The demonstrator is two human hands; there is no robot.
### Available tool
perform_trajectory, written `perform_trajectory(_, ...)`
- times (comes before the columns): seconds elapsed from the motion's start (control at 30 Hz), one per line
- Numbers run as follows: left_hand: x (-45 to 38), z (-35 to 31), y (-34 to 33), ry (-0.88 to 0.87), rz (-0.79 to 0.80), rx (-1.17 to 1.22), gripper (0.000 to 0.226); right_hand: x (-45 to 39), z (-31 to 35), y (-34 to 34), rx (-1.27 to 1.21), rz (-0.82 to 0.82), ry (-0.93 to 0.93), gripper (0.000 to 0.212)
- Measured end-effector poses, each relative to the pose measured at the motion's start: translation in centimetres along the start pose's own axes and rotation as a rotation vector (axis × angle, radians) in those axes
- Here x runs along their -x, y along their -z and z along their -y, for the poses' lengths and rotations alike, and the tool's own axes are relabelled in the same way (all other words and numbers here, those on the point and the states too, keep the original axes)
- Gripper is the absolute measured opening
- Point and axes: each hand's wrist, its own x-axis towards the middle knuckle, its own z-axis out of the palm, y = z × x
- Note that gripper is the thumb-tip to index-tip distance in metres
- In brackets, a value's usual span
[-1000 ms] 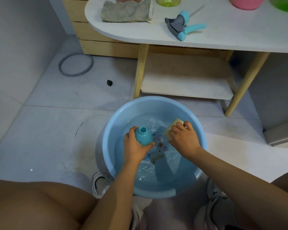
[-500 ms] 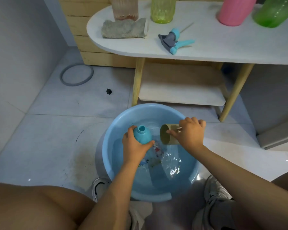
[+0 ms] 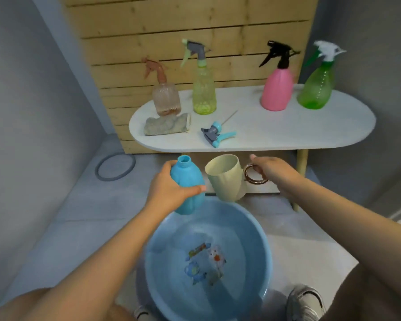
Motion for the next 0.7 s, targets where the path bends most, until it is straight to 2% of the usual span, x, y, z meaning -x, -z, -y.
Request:
perform_trajectory(0.13, -1.6, -4.3, 1.8, -0.027, 0.004, 0.112, 0.071, -0.2, 3.5, 2.1, -0.052, -0.078, 0.117, 0.041)
perform_trajectory(0.27, -3.4, -7.4, 2.1, -0.051, -0.008, 0.201, 0.070, -1.5, 5.1, 4.0, -0.095, -0.263, 0.128, 0.042)
perform_trajectory(0.4, -5.8, -9.0, 1.5, -0.072, -0.037, 0.205, 0.067, -3.7, 5.4, 5.4, -0.006, -0.394, 0.171, 0.041)
perform_trajectory(0.57, -8.2, -9.9, 0.3, -0.104, -0.037, 0.216, 0.065, -7.7, 4.7, 6.1, 0.037, -0.474, 0.082, 0.038)
perform_trajectory(0.7, -9.8, -9.9, -0.5, -0.099, -0.035, 0.216, 0.067, -9.7, 4.4, 6.1, 0.055, -0.464, -0.026, 0.044)
